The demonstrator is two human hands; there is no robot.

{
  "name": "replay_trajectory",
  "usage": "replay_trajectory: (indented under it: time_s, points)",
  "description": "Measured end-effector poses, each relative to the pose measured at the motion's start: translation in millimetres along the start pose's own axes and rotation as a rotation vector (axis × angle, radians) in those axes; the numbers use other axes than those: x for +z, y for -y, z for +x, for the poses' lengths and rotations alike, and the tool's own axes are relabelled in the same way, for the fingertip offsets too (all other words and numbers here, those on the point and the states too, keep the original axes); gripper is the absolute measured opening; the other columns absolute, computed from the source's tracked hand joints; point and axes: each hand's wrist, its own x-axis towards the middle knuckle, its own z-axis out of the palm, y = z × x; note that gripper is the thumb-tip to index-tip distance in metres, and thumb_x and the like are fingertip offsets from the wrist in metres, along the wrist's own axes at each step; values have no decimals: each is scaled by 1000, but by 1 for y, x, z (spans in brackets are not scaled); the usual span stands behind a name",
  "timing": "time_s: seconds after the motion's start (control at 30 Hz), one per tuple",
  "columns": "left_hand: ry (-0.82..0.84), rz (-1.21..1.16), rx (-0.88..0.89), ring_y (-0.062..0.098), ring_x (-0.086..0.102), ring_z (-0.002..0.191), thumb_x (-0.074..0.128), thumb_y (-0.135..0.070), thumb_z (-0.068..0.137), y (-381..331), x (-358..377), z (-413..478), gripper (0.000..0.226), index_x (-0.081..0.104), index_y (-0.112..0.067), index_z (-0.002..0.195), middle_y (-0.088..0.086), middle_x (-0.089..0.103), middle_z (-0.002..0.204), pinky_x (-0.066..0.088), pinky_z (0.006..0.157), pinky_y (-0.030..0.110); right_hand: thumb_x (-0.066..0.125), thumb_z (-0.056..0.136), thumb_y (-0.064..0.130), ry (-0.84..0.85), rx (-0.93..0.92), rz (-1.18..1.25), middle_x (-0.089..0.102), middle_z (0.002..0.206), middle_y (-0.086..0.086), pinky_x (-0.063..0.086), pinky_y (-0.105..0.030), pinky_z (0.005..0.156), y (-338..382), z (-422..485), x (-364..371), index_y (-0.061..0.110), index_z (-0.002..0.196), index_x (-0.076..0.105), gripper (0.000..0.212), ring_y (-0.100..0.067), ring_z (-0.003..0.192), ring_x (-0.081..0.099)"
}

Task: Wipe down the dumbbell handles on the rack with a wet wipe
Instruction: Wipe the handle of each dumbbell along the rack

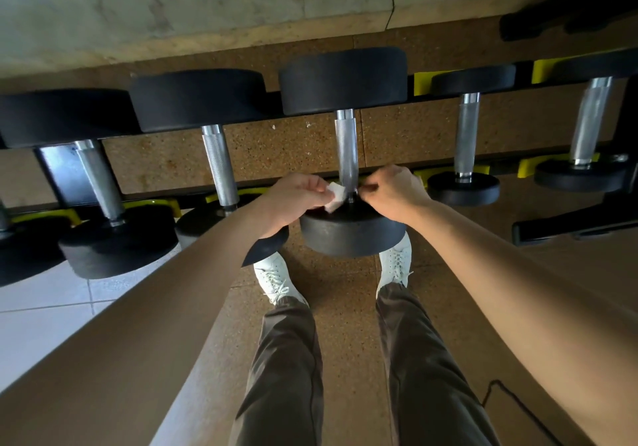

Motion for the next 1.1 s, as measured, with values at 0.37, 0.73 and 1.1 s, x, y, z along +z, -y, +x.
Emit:
replay_trajectory:
  time_s: [0.37,0.73,1.1]
  points:
    - [-156,-910,24,23,67,85,37,-15,99,3,-51,-63,19,54,-9,92,9,70,87,53,81,35,68,90,12,-62,-272,612,71,109,5,56,-35,91,81,-35,21,16,117,65,28,-7,102,66]
    - [-493,-631,3,27,61,106,64,1,88,42,-134,-64,28,64,-9,113,13,64,112,56,94,40,65,95,26,-50,-167,869,73,94,-1,58,-20,71,185,16,30,20,104,68,10,-10,82,70]
    - [-614,-439,83,14,61,72,74,-24,91,48,-160,-27,9,69,-16,93,-2,68,79,52,64,24,72,90,15,-67,167,1412,70,78,-6,58,-28,67,214,51,47,5,102,66,16,-15,67,67]
